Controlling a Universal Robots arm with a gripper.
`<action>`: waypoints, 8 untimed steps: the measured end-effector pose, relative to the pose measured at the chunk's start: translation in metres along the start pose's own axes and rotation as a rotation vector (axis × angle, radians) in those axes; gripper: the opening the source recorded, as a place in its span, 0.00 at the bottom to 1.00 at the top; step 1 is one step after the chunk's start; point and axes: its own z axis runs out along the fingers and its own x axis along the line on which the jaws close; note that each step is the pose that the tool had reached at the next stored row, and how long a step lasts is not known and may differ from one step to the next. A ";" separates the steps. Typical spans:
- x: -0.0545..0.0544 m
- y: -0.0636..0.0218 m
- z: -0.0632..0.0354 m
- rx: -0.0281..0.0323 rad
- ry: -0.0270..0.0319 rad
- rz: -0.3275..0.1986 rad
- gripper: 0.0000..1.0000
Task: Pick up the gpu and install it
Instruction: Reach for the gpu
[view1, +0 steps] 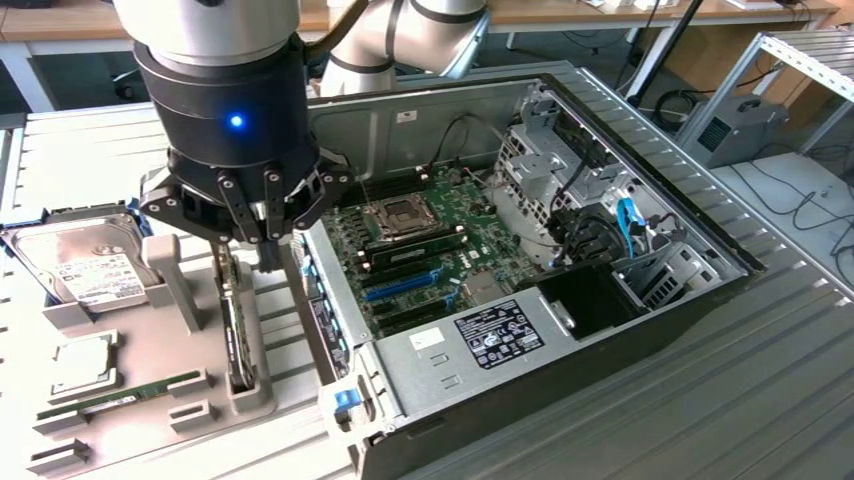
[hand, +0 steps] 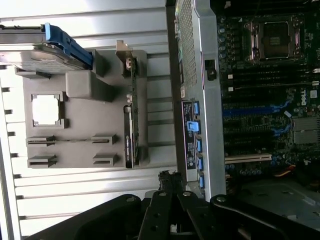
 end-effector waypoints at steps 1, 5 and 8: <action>0.000 -0.0008 0.0000 0.0003 0.0000 0.000 0.11; 0.000 -0.0041 0.0000 0.0013 0.0000 0.000 0.11; -0.001 -0.0071 0.0000 0.0019 -0.0001 0.000 0.11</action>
